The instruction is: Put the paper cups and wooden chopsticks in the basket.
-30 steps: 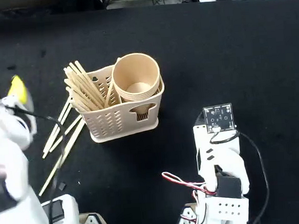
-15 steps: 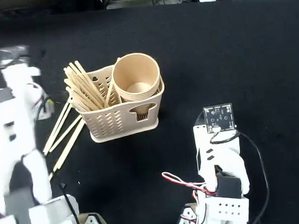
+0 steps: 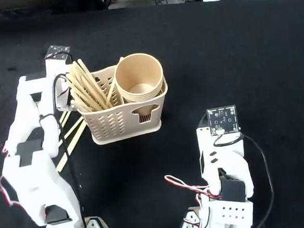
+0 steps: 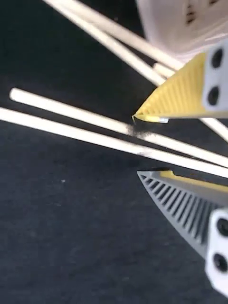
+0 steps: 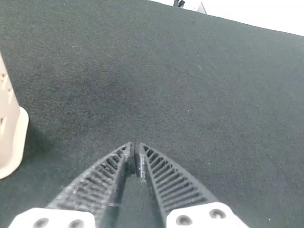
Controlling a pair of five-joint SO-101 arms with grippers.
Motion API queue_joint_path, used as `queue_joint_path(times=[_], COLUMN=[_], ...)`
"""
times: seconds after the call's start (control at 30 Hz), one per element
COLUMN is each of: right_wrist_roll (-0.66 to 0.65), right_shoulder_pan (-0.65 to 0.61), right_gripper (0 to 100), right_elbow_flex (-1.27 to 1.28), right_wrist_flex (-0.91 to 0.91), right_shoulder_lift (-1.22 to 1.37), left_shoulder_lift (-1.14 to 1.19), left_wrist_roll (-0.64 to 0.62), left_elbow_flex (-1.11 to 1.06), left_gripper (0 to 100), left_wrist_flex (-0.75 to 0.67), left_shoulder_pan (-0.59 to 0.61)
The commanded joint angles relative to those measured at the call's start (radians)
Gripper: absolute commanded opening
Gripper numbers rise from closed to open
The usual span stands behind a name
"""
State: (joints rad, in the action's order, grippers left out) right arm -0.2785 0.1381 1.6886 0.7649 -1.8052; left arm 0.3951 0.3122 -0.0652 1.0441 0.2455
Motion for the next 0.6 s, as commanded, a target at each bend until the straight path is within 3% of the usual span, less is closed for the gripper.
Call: queue_joint_path(times=[0.0, 0.23, 0.37, 0.57], right_wrist_roll=[-0.009, -0.009, -0.009, -0.009], right_shoulder_pan=[-0.011, -0.011, -0.011, -0.011], right_gripper=[2.1, 2.1, 2.1, 2.1], right_elbow_flex=[-0.005, -0.005, -0.005, -0.005], right_wrist_flex=[0.002, 0.002, 0.002, 0.002], right_shoulder_lift=[-0.065, -0.065, -0.065, -0.065], left_shoulder_lift=[0.094, 0.176, 0.21, 0.204], left_wrist_roll=[0.006, 0.011, 0.012, 0.011], left_elbow_flex=[0.142, 0.282, 0.3, 0.297], left_gripper=[17, 17, 2, 3], left_wrist_flex=[-0.006, 0.147, 0.186, 0.189], left_shoulder_pan=[-0.008, -0.008, -0.01, 0.008])
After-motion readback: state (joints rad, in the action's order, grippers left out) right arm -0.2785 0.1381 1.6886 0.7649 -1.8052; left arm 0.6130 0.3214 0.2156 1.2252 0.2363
